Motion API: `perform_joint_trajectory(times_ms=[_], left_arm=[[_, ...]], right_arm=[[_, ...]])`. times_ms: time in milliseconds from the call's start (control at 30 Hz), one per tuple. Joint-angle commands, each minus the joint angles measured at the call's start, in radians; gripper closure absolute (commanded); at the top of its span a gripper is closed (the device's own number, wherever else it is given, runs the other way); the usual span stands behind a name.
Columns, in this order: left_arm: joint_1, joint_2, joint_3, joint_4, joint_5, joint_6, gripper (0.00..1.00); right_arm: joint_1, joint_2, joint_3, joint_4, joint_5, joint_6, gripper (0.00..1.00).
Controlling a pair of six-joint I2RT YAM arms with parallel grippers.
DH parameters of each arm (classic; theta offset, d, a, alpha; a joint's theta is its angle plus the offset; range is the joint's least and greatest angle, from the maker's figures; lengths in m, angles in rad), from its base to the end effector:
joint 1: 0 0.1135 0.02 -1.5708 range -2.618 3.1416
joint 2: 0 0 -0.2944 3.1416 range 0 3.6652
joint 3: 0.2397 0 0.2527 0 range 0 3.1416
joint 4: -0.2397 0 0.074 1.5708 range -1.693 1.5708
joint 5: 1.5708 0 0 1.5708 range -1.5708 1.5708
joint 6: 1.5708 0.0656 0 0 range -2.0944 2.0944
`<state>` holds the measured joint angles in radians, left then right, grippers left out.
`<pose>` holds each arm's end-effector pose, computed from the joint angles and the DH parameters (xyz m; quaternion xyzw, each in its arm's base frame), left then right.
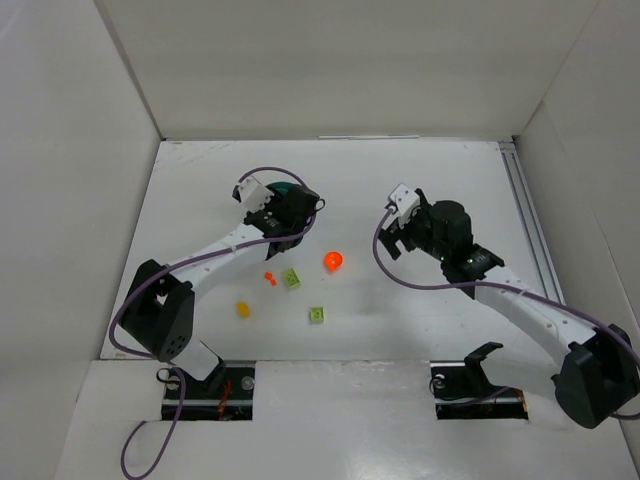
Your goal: Sort the legos into containers by color
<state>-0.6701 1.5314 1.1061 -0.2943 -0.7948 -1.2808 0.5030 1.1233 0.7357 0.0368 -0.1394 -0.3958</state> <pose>0.3010 -0.1788 0.2820 -0.4049 0.7529 -0.1175 0.5053 0.2348 0.1396 0.2939 -0.3911 0.7191 0.0876 0.5676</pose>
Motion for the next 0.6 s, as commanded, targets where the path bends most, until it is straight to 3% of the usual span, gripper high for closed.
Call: perform_joint_trajectory(times_ms=[0,567], left_arm=[[0.004,-0.008,0.031,0.015,-0.032,-0.012,0.85],[0.004,0.001,0.031,0.027,-0.003,-0.012,0.84]], right_arm=[[-0.011,-0.023,-0.004,0.048,-0.016,0.012,0.06],[-0.029,-0.033,-0.013,0.048,-0.035,0.012,0.06]])
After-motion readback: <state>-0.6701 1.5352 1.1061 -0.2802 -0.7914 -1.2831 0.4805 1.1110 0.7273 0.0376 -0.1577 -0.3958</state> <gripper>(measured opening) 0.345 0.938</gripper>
